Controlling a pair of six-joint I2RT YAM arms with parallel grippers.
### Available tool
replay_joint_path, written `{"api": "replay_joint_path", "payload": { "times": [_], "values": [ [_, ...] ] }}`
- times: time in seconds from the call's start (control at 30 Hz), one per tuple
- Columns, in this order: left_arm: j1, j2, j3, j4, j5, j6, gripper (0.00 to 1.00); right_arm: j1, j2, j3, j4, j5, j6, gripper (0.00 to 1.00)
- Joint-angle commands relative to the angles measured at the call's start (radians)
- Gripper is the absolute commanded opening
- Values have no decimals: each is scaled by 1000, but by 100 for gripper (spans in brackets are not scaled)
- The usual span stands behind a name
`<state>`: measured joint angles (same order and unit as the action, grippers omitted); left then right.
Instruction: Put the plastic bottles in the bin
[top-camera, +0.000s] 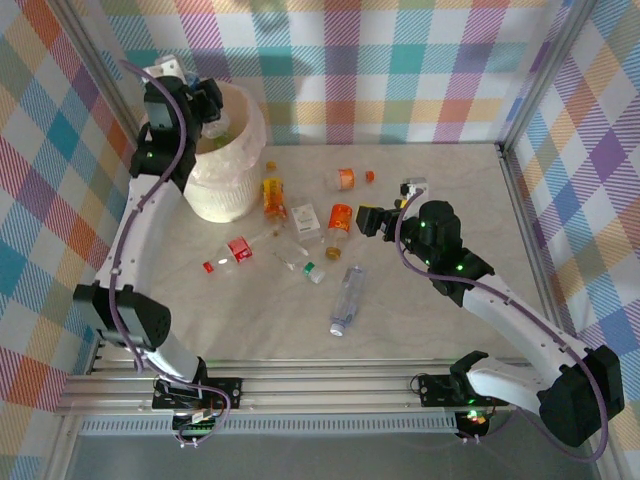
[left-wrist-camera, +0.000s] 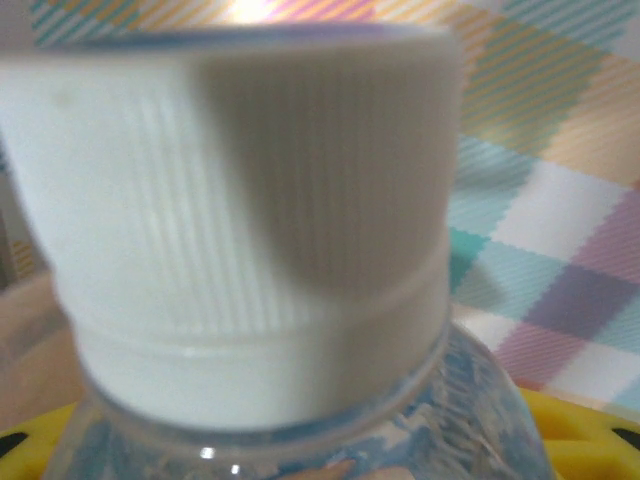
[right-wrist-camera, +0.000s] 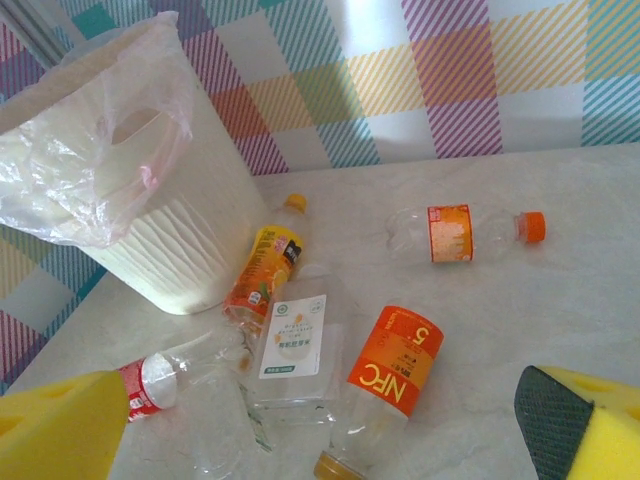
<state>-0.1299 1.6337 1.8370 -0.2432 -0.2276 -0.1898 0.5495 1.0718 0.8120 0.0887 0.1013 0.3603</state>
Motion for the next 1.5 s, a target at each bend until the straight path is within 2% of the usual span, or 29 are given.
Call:
{"api": "replay_joint_path", "payload": {
  "times": [0.0, 0.27, 0.57, 0.73, 0.83, 0.93, 1.1, 1.37, 1.47],
  "values": [
    [33, 61, 97, -26, -15, -23, 52, 4, -1, 16, 24, -31, 26, 100],
    [59, 218, 262, -184, -193, -23, 52, 4, -16, 42, -104, -27, 34, 100],
    [96, 308, 279, -244, -236, -75, 53, 4, -56, 28, -118, 40, 32, 100],
    [121, 378, 326, -287, -254, -104, 54, 4, -36, 45, -133, 20, 32, 100],
    [125, 427, 399, -351, -272, -127, 62, 3, -26, 55, -151, 25, 34, 100],
    [125, 458, 486, -420, -233, -140, 76, 4, -31, 55, -156, 21, 37, 100],
    [125, 425, 504, -421, -151, -165, 89, 4, -28, 55, -160, -1, 33, 100],
    [117, 351, 487, -438, -15, -201, 96, 4, -16, 39, -117, 14, 41, 100],
    [99, 288, 392, -355, 26, -192, 99, 4, -15, 38, -114, 33, 41, 100]
  ]
}}
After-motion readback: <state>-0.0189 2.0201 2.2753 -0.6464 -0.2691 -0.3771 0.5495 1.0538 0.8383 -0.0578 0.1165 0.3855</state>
